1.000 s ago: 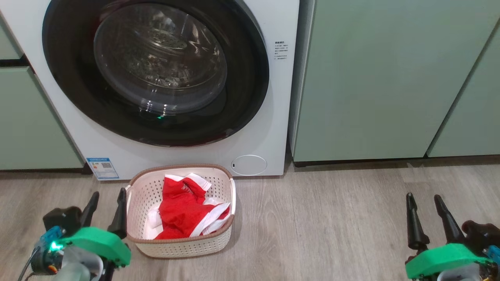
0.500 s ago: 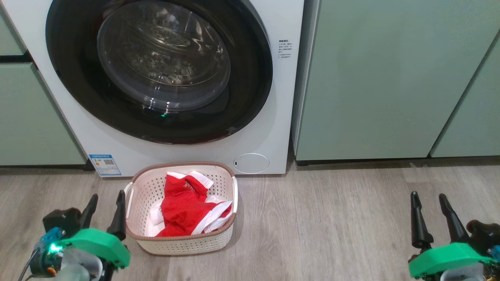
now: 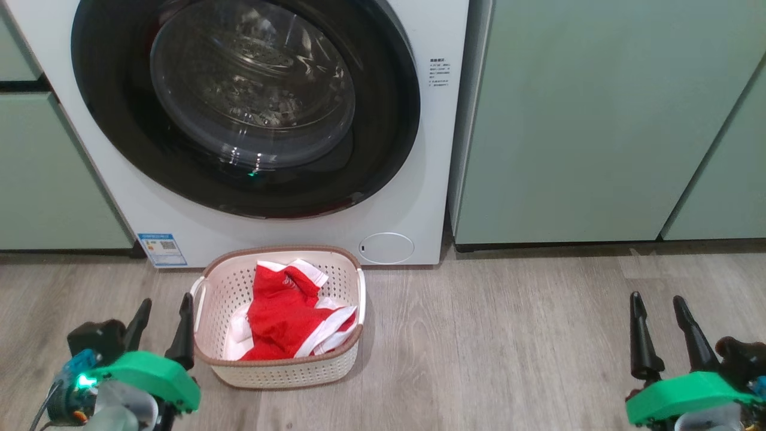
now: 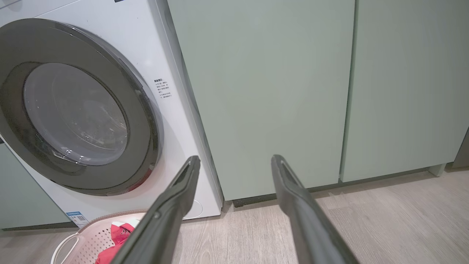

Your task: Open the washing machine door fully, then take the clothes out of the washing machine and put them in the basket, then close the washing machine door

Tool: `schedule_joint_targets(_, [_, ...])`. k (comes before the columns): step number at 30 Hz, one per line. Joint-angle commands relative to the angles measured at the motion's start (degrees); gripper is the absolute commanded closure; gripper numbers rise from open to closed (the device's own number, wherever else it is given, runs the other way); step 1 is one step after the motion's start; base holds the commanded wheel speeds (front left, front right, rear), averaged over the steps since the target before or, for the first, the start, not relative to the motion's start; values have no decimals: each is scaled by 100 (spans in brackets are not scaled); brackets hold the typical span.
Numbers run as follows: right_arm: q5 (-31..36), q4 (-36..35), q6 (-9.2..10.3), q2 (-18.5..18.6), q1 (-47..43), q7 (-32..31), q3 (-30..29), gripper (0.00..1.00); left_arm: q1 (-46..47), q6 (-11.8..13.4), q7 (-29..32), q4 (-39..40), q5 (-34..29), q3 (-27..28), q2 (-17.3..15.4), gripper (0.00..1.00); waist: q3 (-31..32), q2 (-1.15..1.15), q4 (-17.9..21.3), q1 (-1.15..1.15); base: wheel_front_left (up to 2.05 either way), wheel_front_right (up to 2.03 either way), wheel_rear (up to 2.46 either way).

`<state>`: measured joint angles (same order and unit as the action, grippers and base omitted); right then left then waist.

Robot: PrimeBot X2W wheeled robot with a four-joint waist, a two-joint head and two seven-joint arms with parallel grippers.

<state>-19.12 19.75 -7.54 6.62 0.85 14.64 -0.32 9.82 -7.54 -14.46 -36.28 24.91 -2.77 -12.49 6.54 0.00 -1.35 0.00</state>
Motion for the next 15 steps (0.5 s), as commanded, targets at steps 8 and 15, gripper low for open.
schedule_joint_targets(8, [74, -246, 5, 32, 159, 36, 152, 0, 302, 5, -54, 88, 70, 109, -176, 0, -13, 0, -17, 0, 0, 0, 0])
schedule_joint_targets(15, [33, 330, 0, -61, -110, -4, 10, 100, -275, 0, 13, -291, 102, -192, 158, 100, -19, 0, -24, 0, 0, 0, 0])
